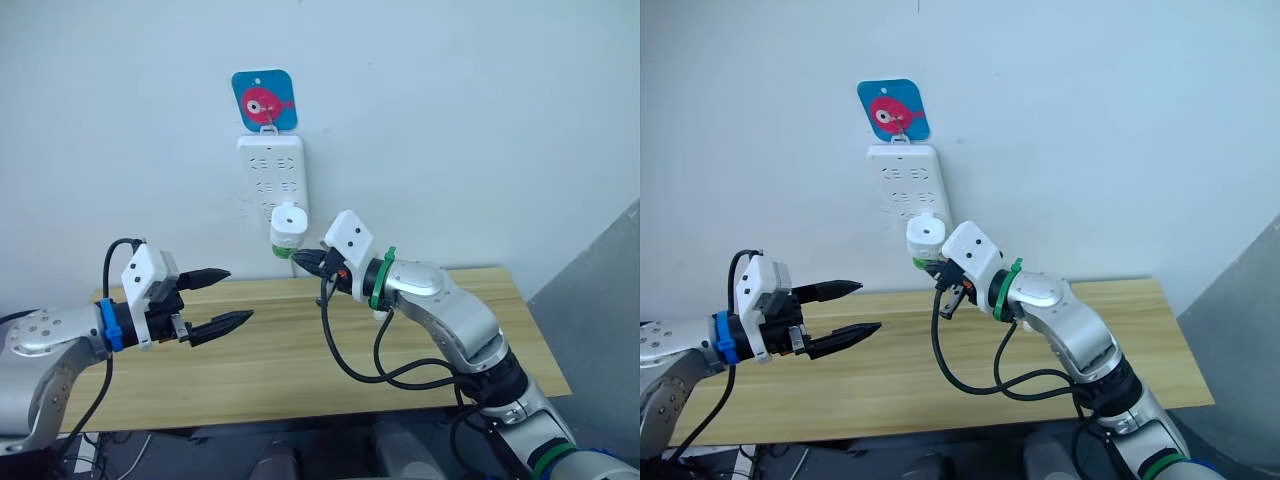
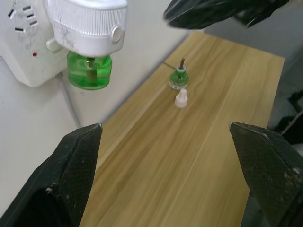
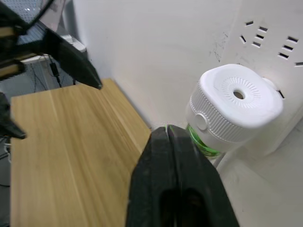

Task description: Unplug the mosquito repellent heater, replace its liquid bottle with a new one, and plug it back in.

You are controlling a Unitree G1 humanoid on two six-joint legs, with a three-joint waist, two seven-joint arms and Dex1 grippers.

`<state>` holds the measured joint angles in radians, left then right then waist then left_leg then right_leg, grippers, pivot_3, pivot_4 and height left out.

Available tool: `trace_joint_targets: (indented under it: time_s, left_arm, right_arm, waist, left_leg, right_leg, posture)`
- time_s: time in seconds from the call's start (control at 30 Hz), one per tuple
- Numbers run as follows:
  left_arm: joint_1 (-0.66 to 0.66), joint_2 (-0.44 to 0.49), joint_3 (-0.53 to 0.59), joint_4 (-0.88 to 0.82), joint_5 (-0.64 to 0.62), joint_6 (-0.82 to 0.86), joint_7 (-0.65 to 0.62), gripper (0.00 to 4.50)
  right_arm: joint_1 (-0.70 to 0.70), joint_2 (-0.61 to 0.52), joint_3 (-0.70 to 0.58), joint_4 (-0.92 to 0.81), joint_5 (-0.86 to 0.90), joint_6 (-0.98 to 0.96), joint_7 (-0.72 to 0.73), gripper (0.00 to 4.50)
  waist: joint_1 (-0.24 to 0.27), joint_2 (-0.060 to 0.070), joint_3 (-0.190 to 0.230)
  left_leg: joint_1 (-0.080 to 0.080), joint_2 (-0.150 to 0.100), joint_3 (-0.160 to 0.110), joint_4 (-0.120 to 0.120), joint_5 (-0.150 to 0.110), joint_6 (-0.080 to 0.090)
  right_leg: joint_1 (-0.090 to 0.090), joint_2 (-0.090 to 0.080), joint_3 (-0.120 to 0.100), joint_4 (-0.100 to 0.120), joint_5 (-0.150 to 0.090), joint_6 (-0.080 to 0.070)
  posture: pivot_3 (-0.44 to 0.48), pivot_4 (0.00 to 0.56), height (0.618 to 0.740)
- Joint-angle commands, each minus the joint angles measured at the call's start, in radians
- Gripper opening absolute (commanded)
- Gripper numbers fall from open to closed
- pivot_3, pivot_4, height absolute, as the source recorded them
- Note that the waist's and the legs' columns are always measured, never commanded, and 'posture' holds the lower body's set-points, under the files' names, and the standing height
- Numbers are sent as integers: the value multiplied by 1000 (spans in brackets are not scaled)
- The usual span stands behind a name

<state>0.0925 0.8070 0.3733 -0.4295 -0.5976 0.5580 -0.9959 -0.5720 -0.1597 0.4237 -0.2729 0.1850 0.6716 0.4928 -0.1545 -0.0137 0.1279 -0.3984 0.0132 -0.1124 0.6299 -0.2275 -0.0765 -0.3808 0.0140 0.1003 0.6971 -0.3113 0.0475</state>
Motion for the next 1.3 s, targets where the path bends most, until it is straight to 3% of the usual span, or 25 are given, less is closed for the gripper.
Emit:
trace_joint_targets:
  time_s: [0.03, 0.4, 1.3]
  left_arm:
    - [36, -43, 31, -78, -15, -32, 54, 4500]
    - [110, -109, -2, -123, 24, -141, 100, 4500]
    - [77, -69, -55, -121, 25, -170, 92, 4500]
  right_arm:
    - [-21, 41, -1, 21, -36, -61, -35, 50]
    - [-33, 97, -13, 99, -80, -102, -54, 50]
    - [-30, 179, -76, 179, -97, -93, -137, 50]
  waist:
    - [5, 0, 0]
    - [14, -1, 0]
    - [13, -1, -1]
  left_leg:
    - [0, 0, 0, 0, 0, 0]
    - [1, 0, 1, 0, 0, 0]
    - [1, 0, 0, 0, 1, -1]
  right_leg:
    - [0, 0, 0, 0, 0, 0]
    - [0, 1, 0, 0, 2, -4]
    - [0, 1, 0, 0, 2, -4]
  posture:
    - [-74, 78, 740]
    - [-74, 78, 740]
    - [-78, 69, 740]
